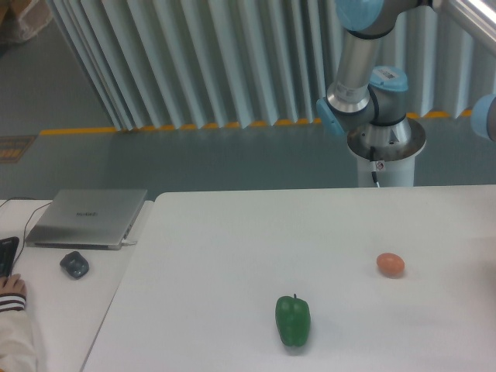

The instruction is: Place the red pepper on the table

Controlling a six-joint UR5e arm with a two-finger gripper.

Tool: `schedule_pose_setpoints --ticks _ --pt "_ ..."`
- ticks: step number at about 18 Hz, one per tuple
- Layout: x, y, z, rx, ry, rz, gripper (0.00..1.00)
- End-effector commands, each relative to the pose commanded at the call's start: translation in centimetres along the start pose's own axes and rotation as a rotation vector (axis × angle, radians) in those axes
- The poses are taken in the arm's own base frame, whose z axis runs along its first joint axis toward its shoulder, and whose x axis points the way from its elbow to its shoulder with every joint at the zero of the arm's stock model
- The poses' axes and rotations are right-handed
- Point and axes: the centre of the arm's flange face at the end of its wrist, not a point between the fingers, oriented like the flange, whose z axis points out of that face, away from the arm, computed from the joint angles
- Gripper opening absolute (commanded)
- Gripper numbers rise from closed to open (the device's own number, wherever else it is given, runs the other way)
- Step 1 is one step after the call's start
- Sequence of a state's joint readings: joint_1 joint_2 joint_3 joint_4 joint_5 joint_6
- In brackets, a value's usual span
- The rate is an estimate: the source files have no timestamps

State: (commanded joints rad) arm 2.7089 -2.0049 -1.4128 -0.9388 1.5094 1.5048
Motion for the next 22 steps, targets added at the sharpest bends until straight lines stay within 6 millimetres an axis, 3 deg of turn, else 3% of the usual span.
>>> schedule_pose_setpoints --ticks 4,9,13,19,22 --pt "-0.1 0.3 0.9 -0.003 0.010 -0.017 1.00" --pt "-0.3 1.6 3.6 -0.011 0.046 -0.025 1.00" --pt "-1.7 2.8 3.3 -0.016 0.015 -0.037 1.00" --pt "-3.0 3.1 5.1 -0.013 -0.048 -0.034 1.00" --pt "-3.5 4.3 5.6 -0.019 -0.054 -0.050 1.00"
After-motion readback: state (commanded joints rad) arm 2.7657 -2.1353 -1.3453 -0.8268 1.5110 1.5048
